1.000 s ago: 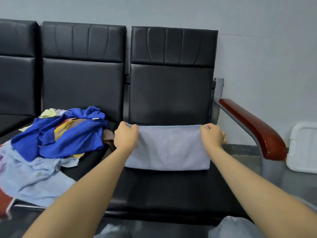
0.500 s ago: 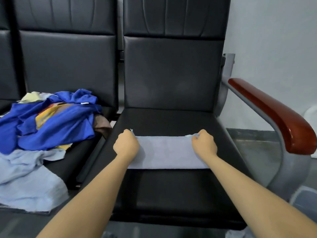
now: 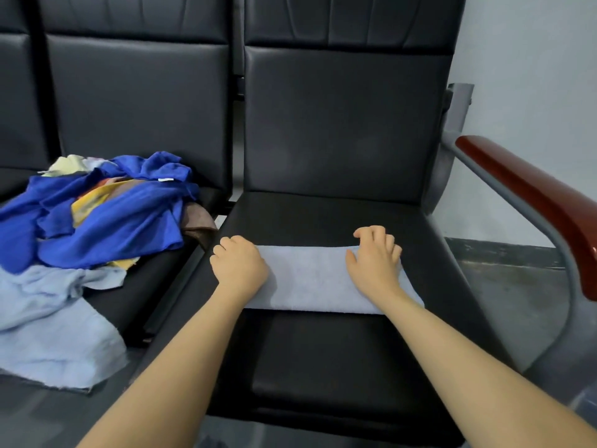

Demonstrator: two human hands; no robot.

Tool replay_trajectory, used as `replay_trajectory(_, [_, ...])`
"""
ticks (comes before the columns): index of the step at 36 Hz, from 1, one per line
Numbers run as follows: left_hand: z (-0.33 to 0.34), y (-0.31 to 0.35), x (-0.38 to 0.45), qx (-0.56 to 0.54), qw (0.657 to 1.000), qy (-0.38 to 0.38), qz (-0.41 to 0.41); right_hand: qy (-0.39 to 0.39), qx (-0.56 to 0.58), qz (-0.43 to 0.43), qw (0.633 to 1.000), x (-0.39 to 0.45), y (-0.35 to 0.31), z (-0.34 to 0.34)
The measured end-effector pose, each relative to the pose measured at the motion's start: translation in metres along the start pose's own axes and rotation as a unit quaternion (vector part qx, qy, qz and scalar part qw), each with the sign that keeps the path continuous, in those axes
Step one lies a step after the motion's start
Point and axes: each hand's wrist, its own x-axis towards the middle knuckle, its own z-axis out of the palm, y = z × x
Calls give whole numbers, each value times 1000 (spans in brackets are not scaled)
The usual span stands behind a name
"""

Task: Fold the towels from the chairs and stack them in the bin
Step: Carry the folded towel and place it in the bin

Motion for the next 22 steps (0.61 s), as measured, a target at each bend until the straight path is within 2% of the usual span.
replay_trajectory(4, [-3,-5,-10,23,999,-26,-22,-61,16,-101,993,-5,-8,5])
replay_trajectory(9, [-6,-7,-19,15,999,-36,-29,-166,54,-201,964,-9,-9,3])
replay_trajectory(15, [-8,-11,-24,28,999,-27,-17,-254,8,-217,942,-17,-7,-10])
replay_trajectory(22, [-13,-10,-28,-12,997,50,56,-266,-13,-213,940,-21,-10,-10])
